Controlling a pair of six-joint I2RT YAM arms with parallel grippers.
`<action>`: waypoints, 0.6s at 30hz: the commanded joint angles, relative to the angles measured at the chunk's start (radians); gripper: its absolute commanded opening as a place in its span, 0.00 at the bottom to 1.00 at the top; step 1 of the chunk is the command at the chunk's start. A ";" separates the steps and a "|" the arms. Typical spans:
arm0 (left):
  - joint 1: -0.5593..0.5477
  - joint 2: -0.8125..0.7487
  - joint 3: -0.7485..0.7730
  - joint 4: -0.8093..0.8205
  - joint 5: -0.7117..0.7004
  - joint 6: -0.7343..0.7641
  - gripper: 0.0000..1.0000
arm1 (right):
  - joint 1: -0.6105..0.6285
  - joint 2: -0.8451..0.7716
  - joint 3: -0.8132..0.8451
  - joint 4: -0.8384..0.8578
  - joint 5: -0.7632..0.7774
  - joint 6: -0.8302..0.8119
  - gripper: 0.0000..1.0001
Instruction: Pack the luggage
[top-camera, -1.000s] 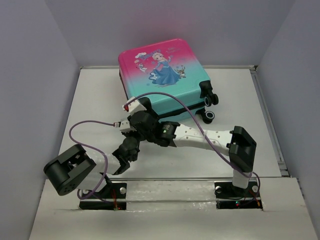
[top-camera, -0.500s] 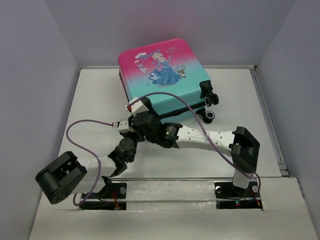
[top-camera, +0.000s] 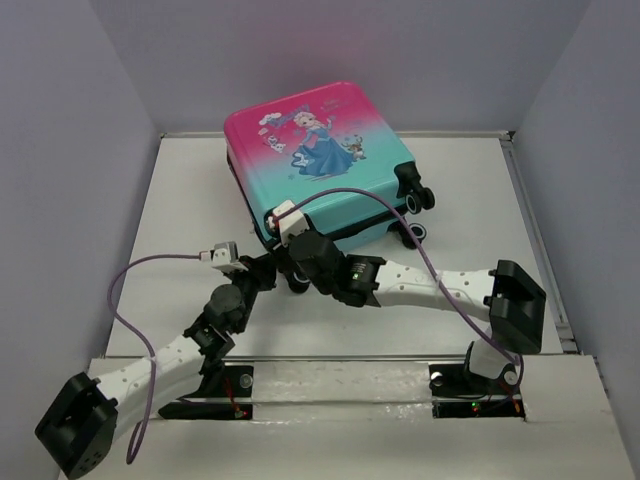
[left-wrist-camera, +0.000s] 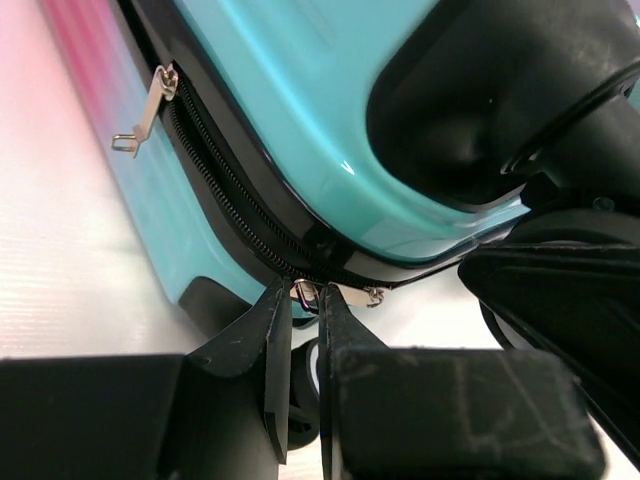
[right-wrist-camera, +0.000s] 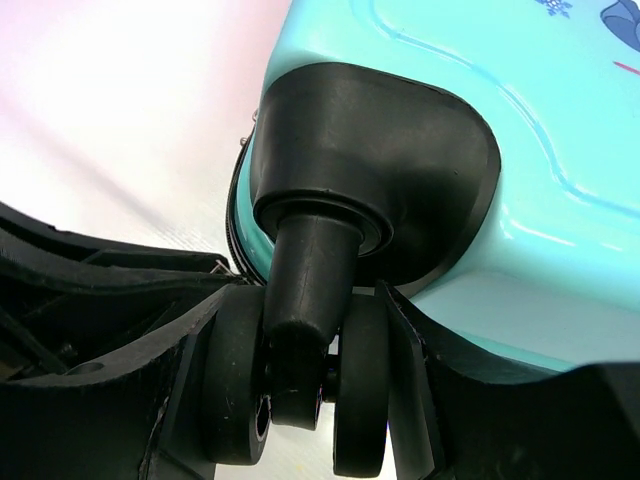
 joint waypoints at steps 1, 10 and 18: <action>0.163 -0.177 0.055 -0.014 -0.328 0.006 0.06 | -0.039 -0.120 -0.053 -0.045 0.069 -0.009 0.07; 0.202 -0.383 0.035 -0.233 -0.111 -0.054 0.06 | -0.112 -0.144 -0.093 -0.045 0.036 -0.001 0.07; 0.065 -0.432 -0.037 -0.220 0.053 -0.033 0.06 | -0.187 -0.098 -0.093 -0.094 0.062 0.118 0.07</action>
